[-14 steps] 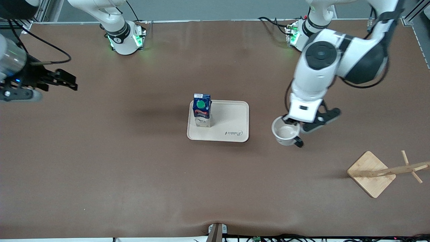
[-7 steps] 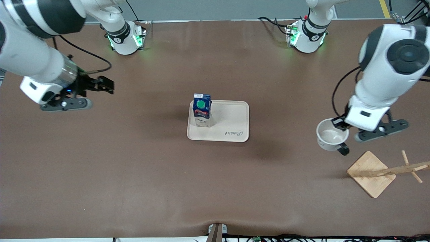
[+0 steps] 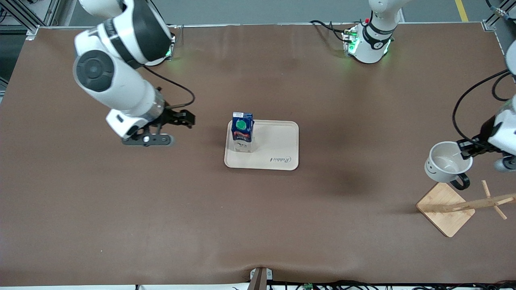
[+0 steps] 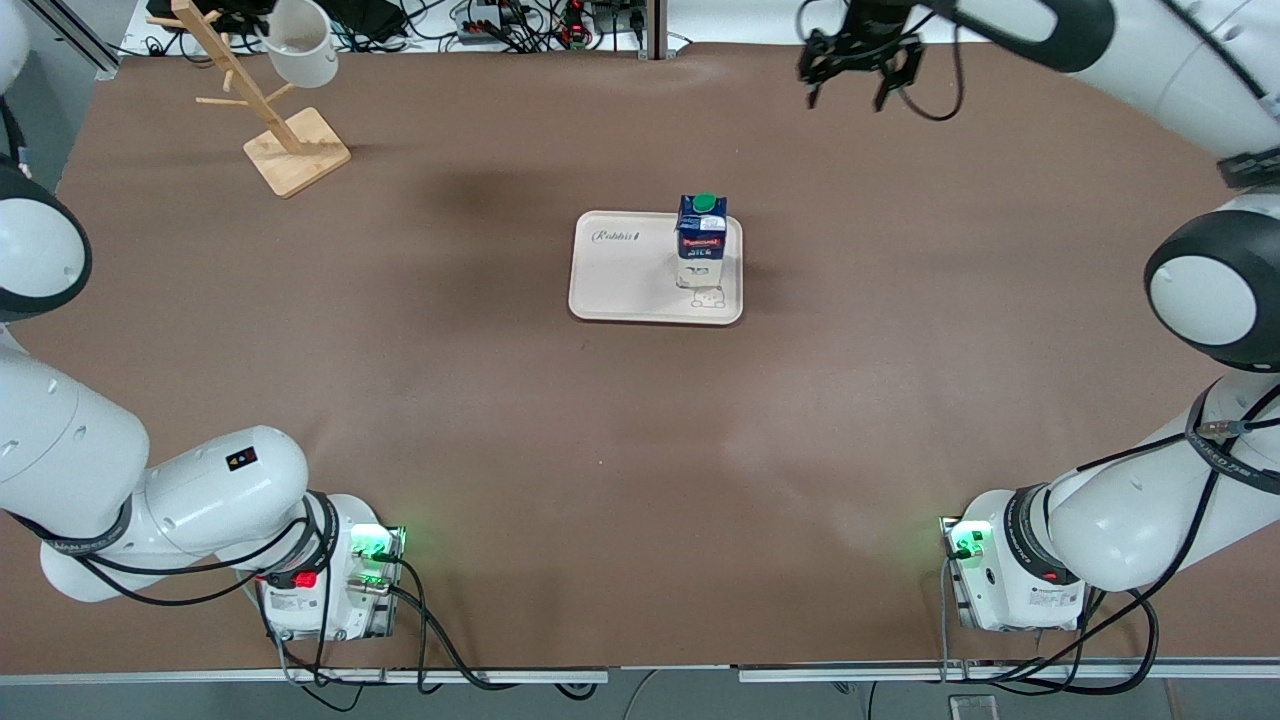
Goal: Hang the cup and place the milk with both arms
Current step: 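Carry the mug toward the wooden stand while the right gripper reaches the milk, then grasp the milk carton with the right gripper while the left gripper hangs the mug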
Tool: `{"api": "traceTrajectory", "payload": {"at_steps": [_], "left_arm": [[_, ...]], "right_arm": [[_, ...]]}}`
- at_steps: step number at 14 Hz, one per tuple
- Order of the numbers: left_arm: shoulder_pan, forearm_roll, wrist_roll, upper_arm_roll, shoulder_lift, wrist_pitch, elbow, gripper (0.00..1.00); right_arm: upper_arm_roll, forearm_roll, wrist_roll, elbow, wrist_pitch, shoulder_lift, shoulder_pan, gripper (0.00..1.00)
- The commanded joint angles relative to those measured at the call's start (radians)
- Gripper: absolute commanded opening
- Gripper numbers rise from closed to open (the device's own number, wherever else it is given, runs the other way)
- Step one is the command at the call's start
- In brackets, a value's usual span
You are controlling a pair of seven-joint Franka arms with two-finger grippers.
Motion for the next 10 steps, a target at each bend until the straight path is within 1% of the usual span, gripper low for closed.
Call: {"api": "traceTrajectory", "payload": {"at_steps": [1,4,7,9,10], "left_arm": [[0.071,-0.072,0.111,-0.010,0.015,-0.001,0.036,0.00],[0.127,-0.163,0.214,-0.010,0.049,0.028,0.052,0.00],[0.154,-0.241,0.308,-0.010,0.088,0.082,0.070,0.00],[0.155,-0.248,0.317,-0.008,0.124,0.087,0.101,0.00],[0.154,-0.248,0.314,-0.008,0.138,0.094,0.114,0.00]], "right_arm": [[-0.011,0.017,0.119,0.014,0.053,0.038,0.067,1.00],[-0.011,0.017,0.164,0.014,0.119,0.091,0.133,1.00],[-0.011,0.017,0.166,0.014,0.164,0.141,0.182,1.00],[-0.011,0.017,0.166,0.014,0.172,0.161,0.202,1.00],[-0.011,0.018,0.167,0.014,0.196,0.173,0.209,1.00]]}}
